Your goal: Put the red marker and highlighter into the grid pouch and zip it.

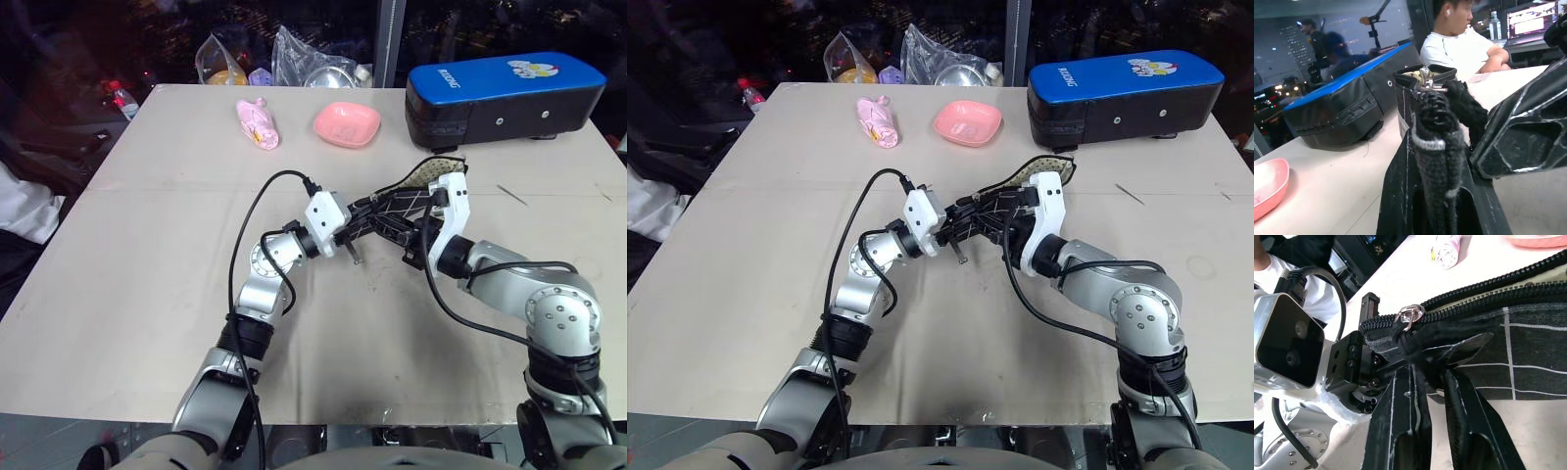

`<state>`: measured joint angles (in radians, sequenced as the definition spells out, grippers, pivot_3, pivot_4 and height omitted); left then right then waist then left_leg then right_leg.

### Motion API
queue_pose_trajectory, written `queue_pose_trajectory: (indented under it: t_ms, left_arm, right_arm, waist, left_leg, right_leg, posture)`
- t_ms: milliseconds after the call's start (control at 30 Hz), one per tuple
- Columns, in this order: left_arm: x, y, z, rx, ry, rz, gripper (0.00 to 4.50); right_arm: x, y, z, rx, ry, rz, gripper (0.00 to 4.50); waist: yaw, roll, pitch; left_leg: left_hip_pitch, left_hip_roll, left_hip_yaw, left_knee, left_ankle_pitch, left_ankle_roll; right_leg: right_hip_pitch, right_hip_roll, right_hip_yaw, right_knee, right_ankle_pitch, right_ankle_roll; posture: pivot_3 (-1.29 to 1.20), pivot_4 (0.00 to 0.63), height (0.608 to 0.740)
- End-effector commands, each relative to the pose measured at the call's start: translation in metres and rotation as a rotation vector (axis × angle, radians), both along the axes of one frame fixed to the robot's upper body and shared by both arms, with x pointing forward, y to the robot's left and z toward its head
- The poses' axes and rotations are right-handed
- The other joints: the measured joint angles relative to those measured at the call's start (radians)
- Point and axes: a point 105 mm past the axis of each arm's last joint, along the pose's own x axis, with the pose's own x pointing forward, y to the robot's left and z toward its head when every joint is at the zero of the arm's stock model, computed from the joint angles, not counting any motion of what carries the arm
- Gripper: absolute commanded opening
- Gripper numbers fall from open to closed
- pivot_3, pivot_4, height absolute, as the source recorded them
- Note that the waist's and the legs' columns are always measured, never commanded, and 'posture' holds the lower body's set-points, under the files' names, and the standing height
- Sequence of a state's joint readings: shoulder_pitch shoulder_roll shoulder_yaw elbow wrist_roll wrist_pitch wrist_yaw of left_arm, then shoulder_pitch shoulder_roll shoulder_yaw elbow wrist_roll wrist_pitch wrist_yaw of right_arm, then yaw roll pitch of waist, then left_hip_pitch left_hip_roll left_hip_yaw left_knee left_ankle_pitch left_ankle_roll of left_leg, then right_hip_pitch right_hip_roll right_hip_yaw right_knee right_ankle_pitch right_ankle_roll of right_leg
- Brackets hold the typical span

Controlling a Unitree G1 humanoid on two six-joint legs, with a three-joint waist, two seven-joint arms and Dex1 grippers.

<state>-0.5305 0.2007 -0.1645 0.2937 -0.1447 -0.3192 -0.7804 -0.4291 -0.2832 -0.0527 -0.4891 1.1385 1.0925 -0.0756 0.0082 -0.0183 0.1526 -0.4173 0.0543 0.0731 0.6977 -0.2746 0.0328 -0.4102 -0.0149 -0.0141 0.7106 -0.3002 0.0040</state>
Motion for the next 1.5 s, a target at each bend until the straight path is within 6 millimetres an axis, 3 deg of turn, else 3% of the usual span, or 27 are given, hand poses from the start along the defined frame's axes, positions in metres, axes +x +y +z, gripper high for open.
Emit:
queue_pose_trajectory:
  t_ms: [33,267,767,1067,1267,1500]
  left_arm:
    - [-0.001,-0.004,0.005,-0.005,-0.022,-0.006,0.00]
    - [-0.001,-0.004,0.004,-0.006,-0.019,-0.002,0.00]
    - [-0.001,-0.002,0.001,-0.004,-0.012,0.003,0.00]
    - [-0.001,-0.004,0.002,-0.028,0.007,-0.003,0.00]
    - [-0.003,-0.005,0.003,-0.069,0.062,-0.031,0.00]
    - [-0.001,0.000,0.000,-0.111,0.150,-0.042,0.00]
  right_arm:
    - [-0.007,0.007,0.013,0.007,-0.055,0.040,0.01]
    - [-0.008,0.003,0.017,0.006,-0.070,0.032,0.01]
    - [-0.010,-0.026,0.037,0.004,-0.117,-0.066,0.01]
    - [-0.014,-0.006,0.025,0.019,-0.072,-0.020,0.01]
    - [-0.011,-0.001,0.021,-0.003,-0.081,-0.039,2.90]
    - [-0.009,-0.001,0.022,-0.104,-0.153,-0.052,2.90]
  waist:
    - [0.000,0.000,0.000]
    - [0.000,0.000,0.000]
    - [0.000,0.000,0.000]
    - [-0.001,0.000,0.000]
    - [-0.006,-0.001,0.000]
    - [-0.012,-0.001,0.000]
  left_leg:
    - [0.000,0.000,0.000,0.000,0.000,0.000]
    - [0.000,0.000,0.000,0.000,0.000,0.000]
    - [0.000,0.000,0.000,-0.001,0.000,0.000]
    - [0.000,0.000,0.000,-0.002,0.000,0.000]
    - [0.000,0.000,0.000,-0.003,0.000,0.000]
    - [0.000,0.000,0.000,-0.003,0.000,0.000]
  right_leg:
    - [0.000,0.000,0.000,0.000,0.000,0.000]
    - [0.000,0.000,0.000,0.000,0.000,0.000]
    - [0.000,0.000,0.000,-0.001,0.000,0.000]
    - [0.000,0.000,0.000,-0.002,0.000,0.000]
    - [0.000,0.000,0.000,-0.003,0.000,0.000]
    - [0.000,0.000,0.000,-0.003,0.000,0.000]
  posture:
    - [0.00,0.150,0.716]
    - [0.00,0.150,0.716]
    - [0.00,0.150,0.716]
    - [0.00,0.150,0.716]
    - [0.00,0.150,0.716]
    - [0.00,0.150,0.716]
